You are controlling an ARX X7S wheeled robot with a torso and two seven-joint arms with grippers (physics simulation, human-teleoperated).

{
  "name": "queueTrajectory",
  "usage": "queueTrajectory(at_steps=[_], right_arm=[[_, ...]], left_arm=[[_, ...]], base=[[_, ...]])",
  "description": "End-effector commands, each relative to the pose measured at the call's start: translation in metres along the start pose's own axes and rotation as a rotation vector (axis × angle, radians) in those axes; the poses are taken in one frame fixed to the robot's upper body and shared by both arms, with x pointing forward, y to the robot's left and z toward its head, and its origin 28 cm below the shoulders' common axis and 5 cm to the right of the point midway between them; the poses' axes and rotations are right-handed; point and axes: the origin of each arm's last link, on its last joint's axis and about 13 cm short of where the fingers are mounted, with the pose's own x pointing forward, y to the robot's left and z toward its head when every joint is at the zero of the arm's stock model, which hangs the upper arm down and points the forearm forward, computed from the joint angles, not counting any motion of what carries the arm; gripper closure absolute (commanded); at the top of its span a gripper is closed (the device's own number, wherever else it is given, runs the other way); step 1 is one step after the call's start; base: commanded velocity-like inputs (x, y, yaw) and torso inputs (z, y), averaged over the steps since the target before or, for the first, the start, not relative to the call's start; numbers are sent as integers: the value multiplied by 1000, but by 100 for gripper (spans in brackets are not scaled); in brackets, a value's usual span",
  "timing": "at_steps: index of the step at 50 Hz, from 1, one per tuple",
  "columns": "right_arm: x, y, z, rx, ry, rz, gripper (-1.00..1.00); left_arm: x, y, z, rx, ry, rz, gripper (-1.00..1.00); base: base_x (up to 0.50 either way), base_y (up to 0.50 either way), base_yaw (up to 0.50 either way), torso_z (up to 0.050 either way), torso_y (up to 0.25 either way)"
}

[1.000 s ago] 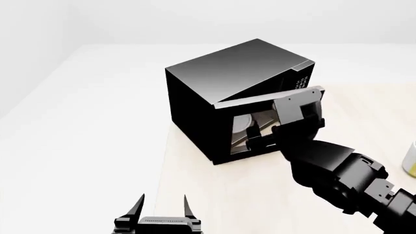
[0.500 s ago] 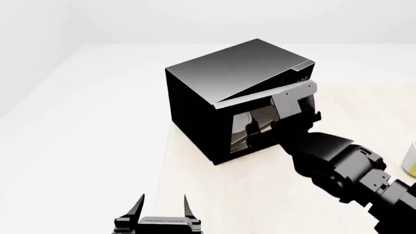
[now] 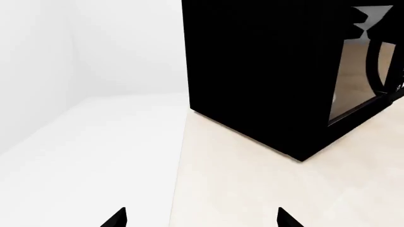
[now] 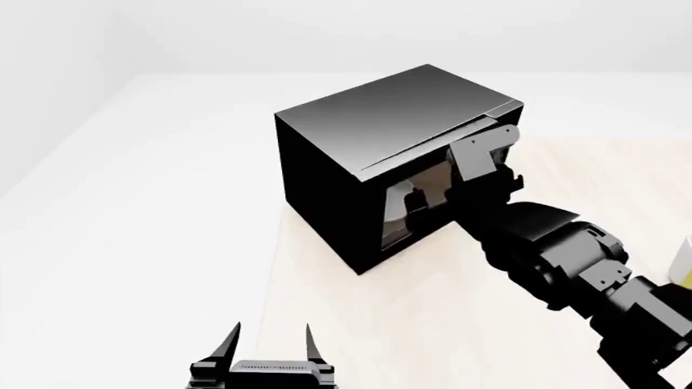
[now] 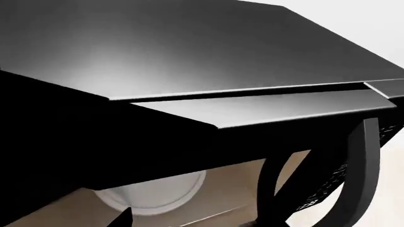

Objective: Close the microwave.

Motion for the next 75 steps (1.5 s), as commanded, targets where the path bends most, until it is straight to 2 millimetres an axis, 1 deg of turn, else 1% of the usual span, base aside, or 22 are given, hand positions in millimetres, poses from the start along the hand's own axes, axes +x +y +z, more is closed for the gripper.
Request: queueTrajectory(at_steps=[1, 6, 10, 15, 20, 27, 29, 37, 41, 46, 52, 56, 60, 63, 64, 68, 70, 75], right_arm=[[8, -4, 14, 39, -28, 50, -100], [9, -4, 17, 31, -31, 57, -100], [13, -6, 18, 31, -35, 68, -100], [11, -4, 20, 26, -39, 70, -100], [10, -5, 16, 29, -51, 51, -100], [-1, -2, 16, 63, -85, -18, -100], [-8, 1, 16, 74, -101, -22, -100], [-20, 6, 14, 26, -135, -89, -100], [-24, 7, 13, 41, -147, -93, -100], [-42, 13, 15, 52, -188, -97, -100], [-57, 18, 19, 62, -229, -107, -100], [-73, 25, 23, 73, -269, -99, -100], [-85, 33, 20, 78, -294, -90, -100], [-86, 34, 20, 79, -296, -90, -100], [-94, 38, 20, 89, -313, -78, -100], [-101, 41, 20, 99, -325, -72, -100], [-109, 46, 19, 103, -338, -68, -100], [-117, 50, 16, 121, -348, -68, -100]], left_arm=[[0, 0, 0, 0, 0, 0, -100], [0, 0, 0, 0, 0, 0, -100], [0, 0, 0, 0, 0, 0, -100], [0, 0, 0, 0, 0, 0, -100], [0, 0, 0, 0, 0, 0, -100], [0, 0, 0, 0, 0, 0, -100], [0, 0, 0, 0, 0, 0, -100], [0, 0, 0, 0, 0, 0, -100], [0, 0, 0, 0, 0, 0, -100], [0, 0, 0, 0, 0, 0, -100], [0, 0, 0, 0, 0, 0, -100], [0, 0, 0, 0, 0, 0, -100], [0, 0, 0, 0, 0, 0, -100], [0, 0, 0, 0, 0, 0, -100], [0, 0, 0, 0, 0, 0, -100], [0, 0, 0, 0, 0, 0, -100], [0, 0, 0, 0, 0, 0, -100], [0, 0, 0, 0, 0, 0, -100]], base=[[0, 0, 0, 0, 0], [0, 0, 0, 0, 0], [14, 2, 7, 0, 0], [15, 4, 12, 0, 0], [11, 4, 12, -2, 0], [3, 2, 6, 0, 0], [0, 0, 0, 0, 0], [0, 0, 0, 0, 0], [0, 0, 0, 0, 0], [0, 0, 0, 0, 0], [0, 0, 0, 0, 0], [0, 0, 0, 0, 0], [0, 0, 0, 0, 0], [0, 0, 0, 0, 0], [0, 0, 0, 0, 0], [0, 0, 0, 0, 0], [0, 0, 0, 0, 0], [0, 0, 0, 0, 0]])
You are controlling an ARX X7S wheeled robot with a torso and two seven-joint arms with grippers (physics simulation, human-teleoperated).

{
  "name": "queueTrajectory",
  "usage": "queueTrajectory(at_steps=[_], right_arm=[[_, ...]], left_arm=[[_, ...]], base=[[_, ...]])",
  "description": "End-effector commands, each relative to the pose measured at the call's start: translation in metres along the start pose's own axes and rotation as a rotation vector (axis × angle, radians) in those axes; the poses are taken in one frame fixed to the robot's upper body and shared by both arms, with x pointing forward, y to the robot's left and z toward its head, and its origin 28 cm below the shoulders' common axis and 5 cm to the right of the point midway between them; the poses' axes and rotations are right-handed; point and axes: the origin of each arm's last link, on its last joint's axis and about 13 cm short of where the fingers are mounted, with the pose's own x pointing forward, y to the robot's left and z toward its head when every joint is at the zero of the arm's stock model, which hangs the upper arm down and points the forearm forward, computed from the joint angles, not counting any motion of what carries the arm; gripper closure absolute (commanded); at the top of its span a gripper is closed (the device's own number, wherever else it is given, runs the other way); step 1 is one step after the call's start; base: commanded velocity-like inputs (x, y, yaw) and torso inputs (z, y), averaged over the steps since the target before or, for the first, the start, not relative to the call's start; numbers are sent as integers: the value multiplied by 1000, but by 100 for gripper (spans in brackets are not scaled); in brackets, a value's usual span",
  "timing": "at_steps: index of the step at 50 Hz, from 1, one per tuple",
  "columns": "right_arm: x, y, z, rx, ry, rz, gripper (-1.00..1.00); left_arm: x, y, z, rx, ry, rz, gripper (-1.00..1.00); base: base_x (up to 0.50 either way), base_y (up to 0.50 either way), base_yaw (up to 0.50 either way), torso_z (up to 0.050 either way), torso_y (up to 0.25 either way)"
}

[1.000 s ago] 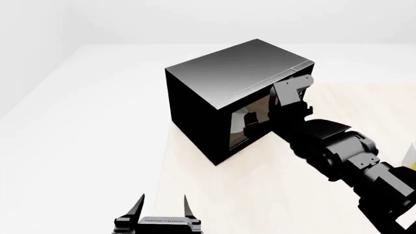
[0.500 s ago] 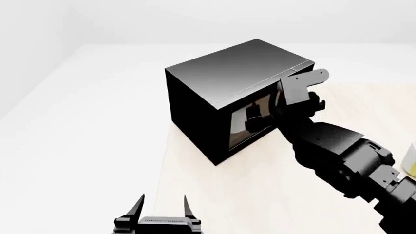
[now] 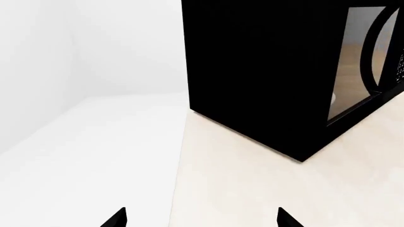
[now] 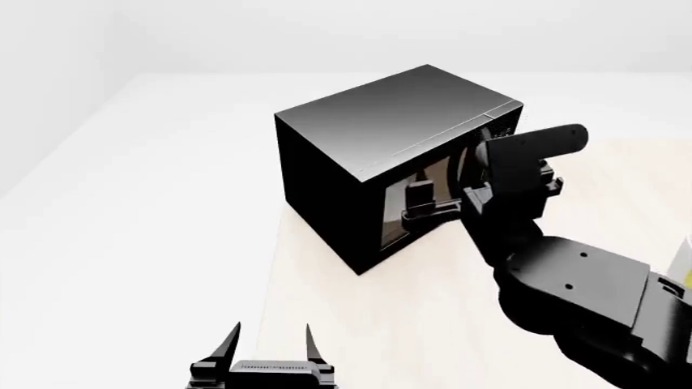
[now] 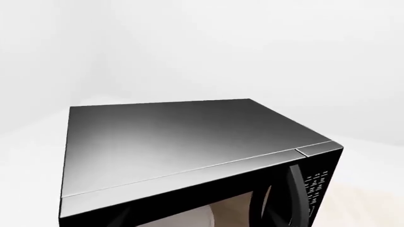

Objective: Close the microwave.

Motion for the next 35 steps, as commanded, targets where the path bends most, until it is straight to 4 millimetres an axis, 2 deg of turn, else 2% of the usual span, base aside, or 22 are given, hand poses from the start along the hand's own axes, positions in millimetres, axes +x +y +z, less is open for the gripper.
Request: queueTrajectory(at_steps=[1, 8, 18, 27, 35], right_arm=[[-30, 12, 2, 35, -39, 9, -100], [-40, 11, -4, 65, -32, 3, -100], [-66, 12, -4, 138, -59, -19, -100], [-92, 20, -7, 159, -74, -5, -100], [-105, 25, -9, 218, -87, 14, -100]], left_arm=[[0, 0, 0, 0, 0, 0, -100], [0, 0, 0, 0, 0, 0, -100], [0, 0, 0, 0, 0, 0, -100], [0, 0, 0, 0, 0, 0, -100], [0, 0, 0, 0, 0, 0, -100]], base=[[0, 0, 0, 0, 0], [0, 0, 0, 0, 0], [0, 0, 0, 0, 0], [0, 0, 0, 0, 0], [0, 0, 0, 0, 0]])
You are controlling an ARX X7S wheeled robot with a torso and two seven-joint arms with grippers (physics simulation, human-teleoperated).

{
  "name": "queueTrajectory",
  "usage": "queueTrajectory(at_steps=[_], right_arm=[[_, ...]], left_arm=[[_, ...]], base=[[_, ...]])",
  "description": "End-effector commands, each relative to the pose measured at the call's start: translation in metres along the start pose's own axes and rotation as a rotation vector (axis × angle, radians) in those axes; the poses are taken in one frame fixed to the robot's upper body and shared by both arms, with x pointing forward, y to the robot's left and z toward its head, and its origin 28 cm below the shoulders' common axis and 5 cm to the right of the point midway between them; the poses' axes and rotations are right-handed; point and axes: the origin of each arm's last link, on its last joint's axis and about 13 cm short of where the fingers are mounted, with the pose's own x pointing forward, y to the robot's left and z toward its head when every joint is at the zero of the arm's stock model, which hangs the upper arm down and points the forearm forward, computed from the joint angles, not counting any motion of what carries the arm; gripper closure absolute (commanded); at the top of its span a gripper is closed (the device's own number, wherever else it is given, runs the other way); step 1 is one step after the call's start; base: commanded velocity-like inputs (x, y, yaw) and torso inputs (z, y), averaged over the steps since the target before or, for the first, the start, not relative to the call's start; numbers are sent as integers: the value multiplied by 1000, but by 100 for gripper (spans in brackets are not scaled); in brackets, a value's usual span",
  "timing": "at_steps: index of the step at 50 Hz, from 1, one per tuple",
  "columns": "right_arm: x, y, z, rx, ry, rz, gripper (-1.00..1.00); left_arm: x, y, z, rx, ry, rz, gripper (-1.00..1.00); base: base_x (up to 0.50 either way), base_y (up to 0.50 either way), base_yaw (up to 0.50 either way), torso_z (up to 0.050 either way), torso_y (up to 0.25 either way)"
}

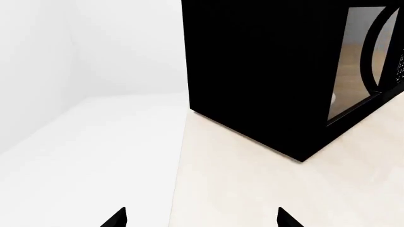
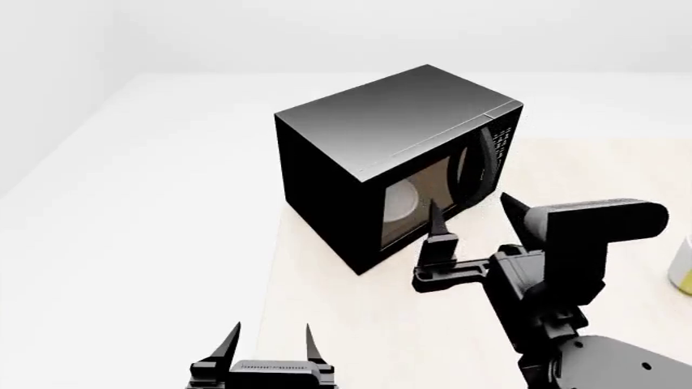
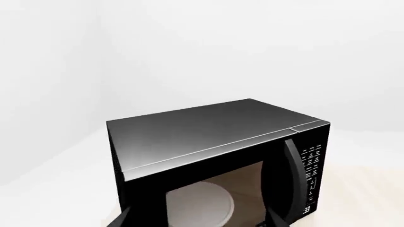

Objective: Close the microwave.

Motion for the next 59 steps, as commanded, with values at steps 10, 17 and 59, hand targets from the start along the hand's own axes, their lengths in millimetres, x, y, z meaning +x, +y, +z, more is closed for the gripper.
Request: queueTrajectory(at_steps=[10, 17, 59], right_arm=[[-37, 7, 2, 63, -29, 9, -100], [-46, 7, 0, 72, -50, 10, -100], [-66, 5, -11, 56, -166, -31, -100]], left_arm=[[0, 0, 0, 0, 0, 0, -100], [0, 0, 0, 0, 0, 0, -100], [0, 0, 0, 0, 0, 0, -100]], base=[[0, 0, 0, 0, 0], [0, 0, 0, 0, 0], [0, 0, 0, 0, 0]])
